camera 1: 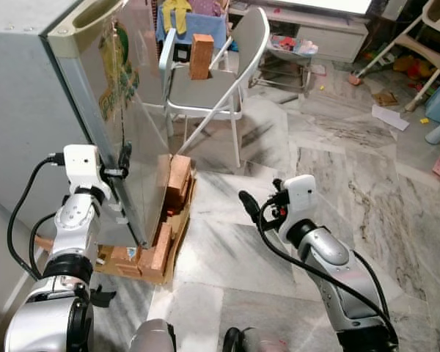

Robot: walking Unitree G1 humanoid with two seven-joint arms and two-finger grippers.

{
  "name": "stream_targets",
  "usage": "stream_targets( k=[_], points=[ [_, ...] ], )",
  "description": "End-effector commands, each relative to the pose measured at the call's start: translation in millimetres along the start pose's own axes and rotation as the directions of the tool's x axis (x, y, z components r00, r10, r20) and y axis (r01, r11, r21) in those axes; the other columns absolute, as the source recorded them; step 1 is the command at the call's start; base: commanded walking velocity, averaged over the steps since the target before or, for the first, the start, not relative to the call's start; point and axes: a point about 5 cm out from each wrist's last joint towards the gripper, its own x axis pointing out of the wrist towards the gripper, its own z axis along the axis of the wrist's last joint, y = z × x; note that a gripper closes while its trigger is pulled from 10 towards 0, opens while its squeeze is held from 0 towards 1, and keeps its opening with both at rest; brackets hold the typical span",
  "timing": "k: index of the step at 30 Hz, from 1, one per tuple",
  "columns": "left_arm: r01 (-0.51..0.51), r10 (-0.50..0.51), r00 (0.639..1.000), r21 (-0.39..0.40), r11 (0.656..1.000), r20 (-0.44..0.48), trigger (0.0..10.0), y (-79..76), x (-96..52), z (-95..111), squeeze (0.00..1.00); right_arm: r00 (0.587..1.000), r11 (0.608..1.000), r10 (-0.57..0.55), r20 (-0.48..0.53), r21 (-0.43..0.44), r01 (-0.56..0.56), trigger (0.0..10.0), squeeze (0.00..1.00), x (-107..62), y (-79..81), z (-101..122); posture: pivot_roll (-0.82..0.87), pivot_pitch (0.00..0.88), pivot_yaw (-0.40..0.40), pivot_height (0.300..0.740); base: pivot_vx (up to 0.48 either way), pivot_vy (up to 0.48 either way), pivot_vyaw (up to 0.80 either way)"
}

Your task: Restocking fridge

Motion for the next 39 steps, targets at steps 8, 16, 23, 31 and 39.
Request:
stream_targets(
  k=[8,16,23,31,39],
  points=[
    [0.017,-0.017,1.0,0.011,1.0,0.005,10.0,-13.7,14.0,10.9,0.0,1.0,1.0,-0.003,0.003,-0.014,0.003,10.0,0.0,-7.6,-5.7,4.9,0.0,0.063,-0.08,0.74,0.0,0.0,0.0],
    [0.228,-0.229,0.971,0.014,0.974,0.064,10.0,-70.1,29.1,31.7,0.0,1.0,1.0,0.015,-0.006,-0.003,-0.015,10.0,0.0,-7.6,1.6,3.6,0.01,0.058,-0.086,0.74,0.0,0.0,0.0],
    [0.528,-0.531,0.839,0.061,0.847,0.121,10.0,-131.5,22.9,45.6,0.0,1.0,1.0,0.01,0.0,0.008,-0.01,10.0,0.0,-6.3,1.2,3.5,0.02,0.053,-0.082,0.74,0.0,0.0,0.0],
    [0.546,-0.556,0.827,0.123,0.829,0.079,10.0,-118.6,11.8,30.6,0.0,1.0,1.0,0.011,0.007,0.021,-0.012,10.0,0.0,-1.9,5.1,1.2,0.05,0.037,-0.073,0.74,0.0,0.0,0.0],
    [0.33,-0.333,0.943,0.116,0.937,0.014,10.0,-26.5,-15.3,3.0,0.0,0.998,0.998,-0.033,0.056,0.053,0.03,10.0,0.0,2.1,3.7,2.6,0.1,0.02,-0.069,0.74,0.0,-0.223,0.0]
  ],
)
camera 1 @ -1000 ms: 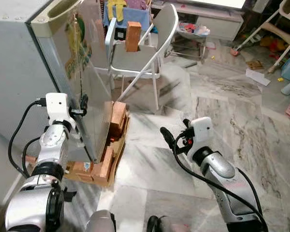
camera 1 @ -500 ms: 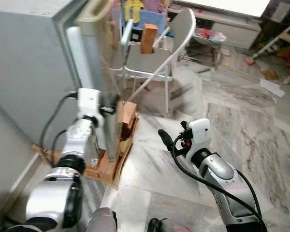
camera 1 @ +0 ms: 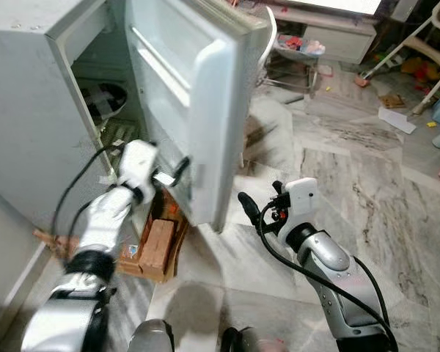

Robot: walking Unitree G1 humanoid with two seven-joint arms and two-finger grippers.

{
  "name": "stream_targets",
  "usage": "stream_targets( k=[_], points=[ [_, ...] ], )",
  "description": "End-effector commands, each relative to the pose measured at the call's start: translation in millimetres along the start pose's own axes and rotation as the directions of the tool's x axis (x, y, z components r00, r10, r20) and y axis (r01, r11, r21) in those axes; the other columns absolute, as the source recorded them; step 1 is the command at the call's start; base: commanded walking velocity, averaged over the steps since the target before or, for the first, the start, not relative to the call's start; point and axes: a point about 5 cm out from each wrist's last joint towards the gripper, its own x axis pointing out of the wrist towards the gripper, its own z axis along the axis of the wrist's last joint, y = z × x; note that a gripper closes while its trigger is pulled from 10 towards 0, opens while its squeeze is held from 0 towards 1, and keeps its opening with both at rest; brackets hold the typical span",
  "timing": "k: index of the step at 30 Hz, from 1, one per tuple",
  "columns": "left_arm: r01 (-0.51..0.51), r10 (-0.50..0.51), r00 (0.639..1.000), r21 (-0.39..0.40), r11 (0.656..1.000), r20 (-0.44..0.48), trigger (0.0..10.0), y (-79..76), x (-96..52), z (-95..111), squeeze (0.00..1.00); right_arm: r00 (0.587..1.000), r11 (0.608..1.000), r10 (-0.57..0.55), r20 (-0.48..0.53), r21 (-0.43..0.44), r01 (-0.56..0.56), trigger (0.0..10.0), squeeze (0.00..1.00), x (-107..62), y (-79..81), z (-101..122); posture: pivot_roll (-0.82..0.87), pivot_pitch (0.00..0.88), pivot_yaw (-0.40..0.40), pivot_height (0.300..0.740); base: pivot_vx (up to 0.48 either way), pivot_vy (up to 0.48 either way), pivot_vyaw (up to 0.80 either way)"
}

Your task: Restocking fridge

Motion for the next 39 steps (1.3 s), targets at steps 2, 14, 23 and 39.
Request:
stream_targets(
  k=[2,14,23,39],
  points=[
    [-0.073,0.073,0.997,-0.007,0.997,0.009,10.0,12.4,-14.6,-0.1,0.0,0.998,0.999,-0.045,0.033,-0.007,0.045,10.0,0.0,1.7,-6.5,3.5,0.1,0.012,-0.068,0.74,0.0,-0.48,0.0],
    [-0.279,0.278,0.96,-0.065,0.958,-0.016,10.0,16.3,-55.7,-14.4,0.0,0.986,0.988,-0.15,0.075,-0.019,0.152,10.0,0.0,9.8,-17.6,7.4,0.11,0.0,-0.064,0.74,0.0,-0.475,-0.37],
    [-0.253,0.254,0.967,-0.041,0.967,0.021,10.0,8.1,-45.6,1.8,0.0,0.98,0.987,-0.151,0.127,-0.026,0.156,10.0,0.0,20.4,-17.4,17.0,0.12,0.0,-0.062,0.74,0.238,-0.363,-0.2],
    [-0.226,0.226,0.974,-0.025,0.974,0.001,10.0,-1.6,-42.9,1.1,0.0,0.981,0.989,-0.145,0.132,-0.016,0.149,10.0,0.0,26.1,-12.1,14.5,0.14,0.0,-0.06,0.74,0.446,-0.033,0.0]
  ],
)
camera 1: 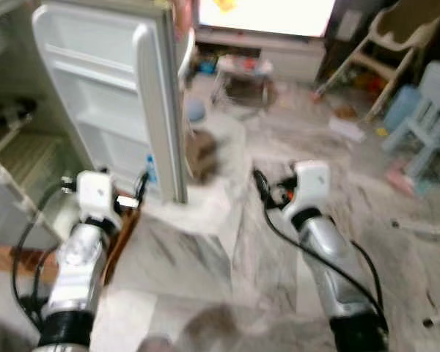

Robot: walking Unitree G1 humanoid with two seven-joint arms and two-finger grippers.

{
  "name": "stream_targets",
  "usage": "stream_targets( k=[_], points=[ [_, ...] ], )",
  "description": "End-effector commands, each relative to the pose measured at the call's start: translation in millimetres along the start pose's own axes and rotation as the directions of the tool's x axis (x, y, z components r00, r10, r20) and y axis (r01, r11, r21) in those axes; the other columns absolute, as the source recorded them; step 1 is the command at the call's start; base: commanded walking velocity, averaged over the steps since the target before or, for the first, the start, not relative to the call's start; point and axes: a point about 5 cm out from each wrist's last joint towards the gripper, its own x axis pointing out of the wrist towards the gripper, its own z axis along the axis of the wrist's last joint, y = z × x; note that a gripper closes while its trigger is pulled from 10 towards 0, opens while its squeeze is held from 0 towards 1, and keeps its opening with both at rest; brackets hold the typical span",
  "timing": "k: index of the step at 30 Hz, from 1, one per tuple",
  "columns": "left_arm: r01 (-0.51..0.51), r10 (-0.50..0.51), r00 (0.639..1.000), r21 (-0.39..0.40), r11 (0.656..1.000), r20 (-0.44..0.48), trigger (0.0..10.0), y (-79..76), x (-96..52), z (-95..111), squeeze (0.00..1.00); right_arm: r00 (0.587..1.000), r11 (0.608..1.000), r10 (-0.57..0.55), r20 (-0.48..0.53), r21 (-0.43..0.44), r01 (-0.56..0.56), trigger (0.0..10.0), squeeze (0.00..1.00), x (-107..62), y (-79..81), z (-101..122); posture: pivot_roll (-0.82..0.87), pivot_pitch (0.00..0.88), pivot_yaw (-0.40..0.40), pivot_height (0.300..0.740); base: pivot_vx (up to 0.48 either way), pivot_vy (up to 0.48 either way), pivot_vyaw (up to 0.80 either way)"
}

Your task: Restocking fridge

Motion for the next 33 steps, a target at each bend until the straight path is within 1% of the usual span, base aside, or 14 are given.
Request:
stream_targets(
  k=[1,5,9,11,14,17,20,21,23,25,27,31,32,33],
  points=[
    [-0.013,0.013,1.0,0.031,0.999,0.002,10.0,4.9,0.1,4.4,0.0,0.999,1.0,0.029,0.015,0.001,-0.029,10.0,0.0,6.6,8.7,3.0,0.14,0.0,-0.061,0.74,0.48,0.0,0.0],
    [-0.008,0.008,1.0,0.037,0.999,-0.003,10.0,5.6,-0.3,4.5,0.0,1.0,1.0,0.023,0.021,0.011,-0.023,10.0,0.0,8.5,10.5,5.5,0.14,0.0,-0.066,0.74,0.48,0.0,-0.44],
    [-0.017,0.018,1.0,0.036,0.999,-0.014,10.0,7.6,0.0,1.5,0.0,0.999,0.999,0.031,0.011,0.005,-0.032,10.0,0.0,6.1,12.0,1.4,0.13,0.0,-0.07,0.74,0.48,0.0,-0.54],
    [-0.024,0.025,1.0,0.035,0.999,-0.019,10.0,8.2,0.5,0.4,0.0,0.999,1.0,0.03,0.01,0.003,-0.03,10.0,0.0,4.9,11.0,1.2,0.13,0.0,-0.07,0.74,0.48,0.0,0.0],
    [-0.024,0.025,0.999,0.035,0.999,-0.027,10.0,7.6,4.1,-0.6,0.0,1.0,1.0,0.029,0.009,-0.007,-0.029,10.0,0.0,4.4,9.2,2.4,0.12,0.0,-0.074,0.74,0.48,0.0,0.0],
    [-0.035,0.036,0.999,0.028,0.999,-0.041,10.0,7.1,11.2,-1.2,0.0,1.0,1.0,0.022,0.009,-0.013,-0.022,10.0,0.0,4.7,6.0,2.4,0.1,0.0,-0.07,0.74,0.48,0.0,-0.66],
    [-0.097,0.098,0.993,0.028,0.995,-0.058,10.0,12.4,18.0,-1.3,0.0,1.0,1.0,0.008,0.015,-0.011,-0.008,10.0,0.0,2.6,3.0,3.3,0.08,0.0,-0.062,0.74,0.468,0.0,-0.6],
    [-0.137,0.139,0.989,0.035,0.99,-0.059,10.0,16.9,19.8,-0.9,0.0,1.0,1.0,0.007,0.013,-0.012,-0.007,10.0,0.0,1.1,2.6,2.6,0.08,0.0,-0.06,0.74,0.39,0.277,0.0],
    [-0.164,0.166,0.984,0.038,0.986,-0.061,10.0,20.1,21.0,-0.8,0.0,1.0,1.0,0.006,0.01,-0.013,-0.005,10.0,0.0,-0.5,2.5,1.7,0.08,0.0,-0.06,0.74,0.358,0.315,0.0],
    [-0.227,0.23,0.972,0.048,0.973,-0.059,10.0,27.7,20.8,0.0,0.0,1.0,1.0,0.005,0.004,-0.014,-0.005,10.0,0.0,-2.7,2.4,0.0,0.08,0.0,-0.06,0.74,0.129,0.426,0.0],
    [-0.235,0.238,0.97,0.048,0.971,-0.058,10.0,29.2,19.7,-0.2,0.0,1.0,1.0,0.006,0.002,-0.014,-0.006,10.0,0.0,-3.5,2.5,-0.5,0.08,0.0,-0.061,0.74,0.0,0.45,0.0],
    [-0.254,0.26,0.964,0.082,0.964,-0.065,10.0,32.3,17.6,-3.2,0.0,1.0,1.0,0.01,-0.003,-0.013,-0.01,10.0,0.0,-2.6,2.9,-1.4,0.09,0.0,-0.064,0.74,0.0,0.446,0.0],
    [-0.292,0.299,0.952,0.099,0.951,-0.064,10.0,36.3,17.4,-4.0,0.0,1.0,1.0,0.013,-0.006,-0.012,-0.013,10.0,0.0,-2.0,3.5,-2.0,0.09,0.0,-0.068,0.74,0.0,0.454,0.0],
    [-0.308,0.316,0.947,0.109,0.945,-0.063,10.0,38.4,18.1,-3.7,0.0,1.0,1.0,0.014,-0.007,-0.012,-0.014,10.0,0.0,-1.5,3.6,-2.3,0.09,0.0,-0.068,0.74,0.0,0.461,0.0]
  ],
)
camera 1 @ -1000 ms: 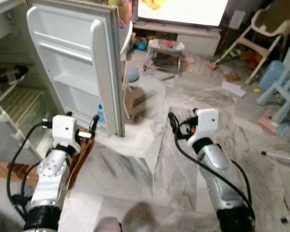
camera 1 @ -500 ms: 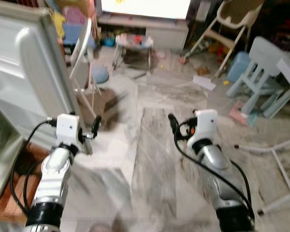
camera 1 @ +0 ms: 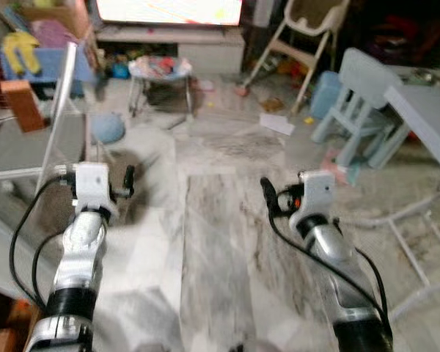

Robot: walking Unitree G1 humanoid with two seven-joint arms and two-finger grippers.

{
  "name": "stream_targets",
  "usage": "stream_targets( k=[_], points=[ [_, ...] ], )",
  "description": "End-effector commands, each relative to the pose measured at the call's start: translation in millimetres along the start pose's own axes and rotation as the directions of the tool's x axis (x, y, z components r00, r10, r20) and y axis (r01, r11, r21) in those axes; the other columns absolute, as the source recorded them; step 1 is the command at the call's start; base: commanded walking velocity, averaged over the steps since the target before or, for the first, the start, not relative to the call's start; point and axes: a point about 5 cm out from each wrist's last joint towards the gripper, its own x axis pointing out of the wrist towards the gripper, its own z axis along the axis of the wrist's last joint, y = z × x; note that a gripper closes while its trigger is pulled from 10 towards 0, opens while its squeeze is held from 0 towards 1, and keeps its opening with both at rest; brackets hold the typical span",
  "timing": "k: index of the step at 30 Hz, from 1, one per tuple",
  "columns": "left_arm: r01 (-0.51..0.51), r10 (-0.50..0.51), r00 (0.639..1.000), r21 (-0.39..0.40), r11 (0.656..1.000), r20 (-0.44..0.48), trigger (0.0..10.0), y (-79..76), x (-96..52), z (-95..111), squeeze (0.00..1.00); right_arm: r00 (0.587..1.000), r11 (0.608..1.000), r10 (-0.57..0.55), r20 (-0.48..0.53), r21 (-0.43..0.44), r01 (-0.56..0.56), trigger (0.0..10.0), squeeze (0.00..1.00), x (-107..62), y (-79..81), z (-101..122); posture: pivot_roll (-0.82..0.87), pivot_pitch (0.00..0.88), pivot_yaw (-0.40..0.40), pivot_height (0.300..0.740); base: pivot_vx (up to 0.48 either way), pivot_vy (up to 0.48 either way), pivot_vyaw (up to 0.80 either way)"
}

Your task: Restocking fridge

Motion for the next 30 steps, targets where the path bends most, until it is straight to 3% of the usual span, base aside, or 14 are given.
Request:
stream_targets(
  k=[1,8,22,28,30],
  points=[
    [-0.085,0.086,0.996,0.046,0.995,-0.033,10.0,15.6,0.8,-6.7,0.0,1.0,1.0,0.03,0.005,0.006,-0.03,10.0,0.0,1.9,7.9,1.4,0.09,0.0,-0.071,0.74,0.0,0.469,0.0],
    [-0.07,0.069,0.998,0.021,0.997,0.005,10.0,10.8,7.4,1.2,0.0,0.999,1.0,0.031,-0.004,0.002,-0.031,10.0,0.0,1.6,6.8,0.1,0.09,0.0,-0.07,0.74,0.0,0.478,0.0],
    [0.054,-0.053,0.998,-0.015,0.998,0.038,10.0,-10.3,8.7,4.8,0.0,1.0,0.999,0.019,-0.012,-0.025,-0.019,10.0,0.0,2.4,3.9,-1.6,0.09,0.0,-0.067,0.74,0.0,0.0,0.0],
    [0.151,-0.151,0.988,-0.015,0.988,-0.02,10.0,-14.7,-5.2,-11.2,0.0,1.0,0.999,0.029,0.007,-0.04,-0.028,10.0,0.0,2.0,4.3,-0.6,0.1,0.0,-0.065,0.74,0.0,0.0,0.75],
    [0.195,-0.196,0.977,-0.031,0.98,-0.077,10.0,-11.5,-17.5,-26.1,0.0,1.0,0.999,0.029,0.009,-0.034,-0.028,10.0,0.0,3.2,5.4,-0.4,0.1,0.0,-0.065,0.74,0.0,0.0,0.74]
  ],
)
